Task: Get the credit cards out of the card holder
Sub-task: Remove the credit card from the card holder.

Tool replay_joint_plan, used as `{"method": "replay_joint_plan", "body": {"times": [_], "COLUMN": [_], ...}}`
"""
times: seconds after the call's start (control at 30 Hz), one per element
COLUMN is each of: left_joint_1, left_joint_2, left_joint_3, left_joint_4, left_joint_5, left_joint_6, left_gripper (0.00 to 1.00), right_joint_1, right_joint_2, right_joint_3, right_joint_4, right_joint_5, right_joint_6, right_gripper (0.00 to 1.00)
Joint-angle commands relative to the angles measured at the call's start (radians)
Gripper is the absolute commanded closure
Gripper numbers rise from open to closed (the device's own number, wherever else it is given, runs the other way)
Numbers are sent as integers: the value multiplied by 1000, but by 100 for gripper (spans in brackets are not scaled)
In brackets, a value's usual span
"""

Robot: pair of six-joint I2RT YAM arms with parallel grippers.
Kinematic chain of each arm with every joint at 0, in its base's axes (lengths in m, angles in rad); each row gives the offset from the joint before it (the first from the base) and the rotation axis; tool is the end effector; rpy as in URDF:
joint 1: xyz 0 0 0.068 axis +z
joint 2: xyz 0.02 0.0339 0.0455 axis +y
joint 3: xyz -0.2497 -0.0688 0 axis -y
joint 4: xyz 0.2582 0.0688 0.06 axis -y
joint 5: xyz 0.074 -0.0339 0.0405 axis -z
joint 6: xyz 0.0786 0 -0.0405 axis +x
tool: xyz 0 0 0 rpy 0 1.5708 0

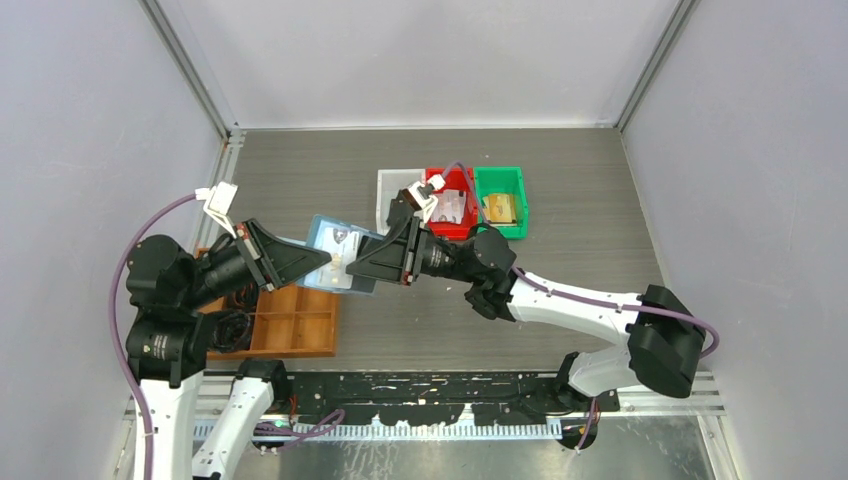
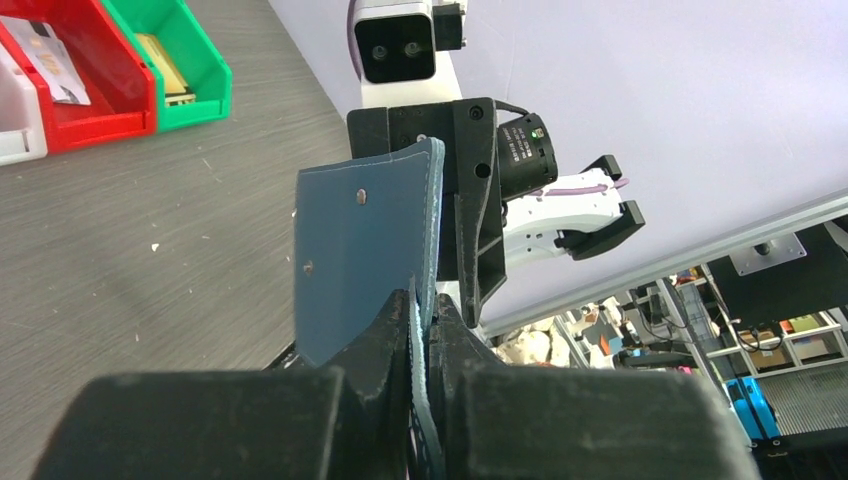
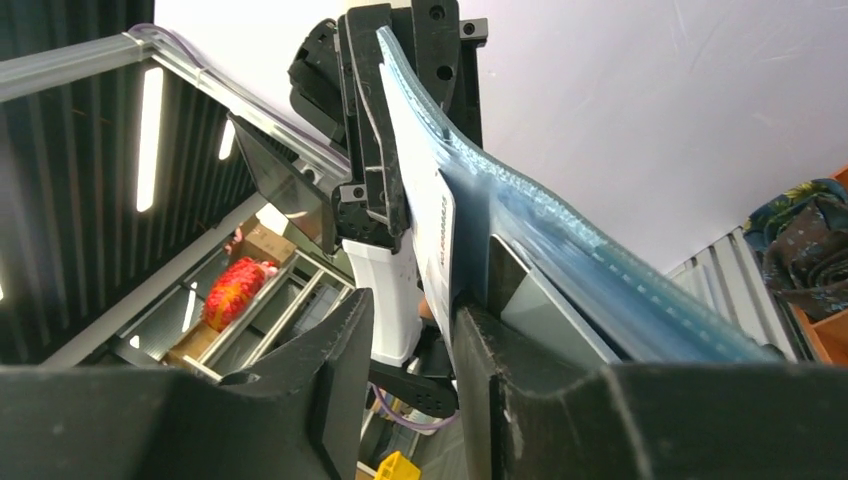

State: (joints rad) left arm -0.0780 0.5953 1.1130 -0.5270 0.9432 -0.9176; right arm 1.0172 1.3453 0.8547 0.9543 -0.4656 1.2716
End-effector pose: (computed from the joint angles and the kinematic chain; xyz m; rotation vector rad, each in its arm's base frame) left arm 0.1227 -0.0734 0.4323 0.0863 1.7943 -1.4769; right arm 0.1536 0.3156 0.3527 -0.3567 1.4630 2.2091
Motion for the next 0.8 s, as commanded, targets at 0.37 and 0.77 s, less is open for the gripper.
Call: {"method": "replay_joint_plan", "body": {"times": [0.37,0.77], "left_joint_1": [1,1], "left_joint_2": [-2,5], "left_joint_3": [59,72], "left_joint_4": [89,58], "left_joint_5": [45,16], "left_joint_6": [-21,82], "left_gripper": [100,100], "right_joint_1": [-3,-130], "right_joint_2": [-65,-424], "right_joint_3": [-65,-143], "right_joint_4": [144,-420], "right_joint_5": [55,28], "right_joint_6": [-6,-226], "right_gripper": [99,99]}}
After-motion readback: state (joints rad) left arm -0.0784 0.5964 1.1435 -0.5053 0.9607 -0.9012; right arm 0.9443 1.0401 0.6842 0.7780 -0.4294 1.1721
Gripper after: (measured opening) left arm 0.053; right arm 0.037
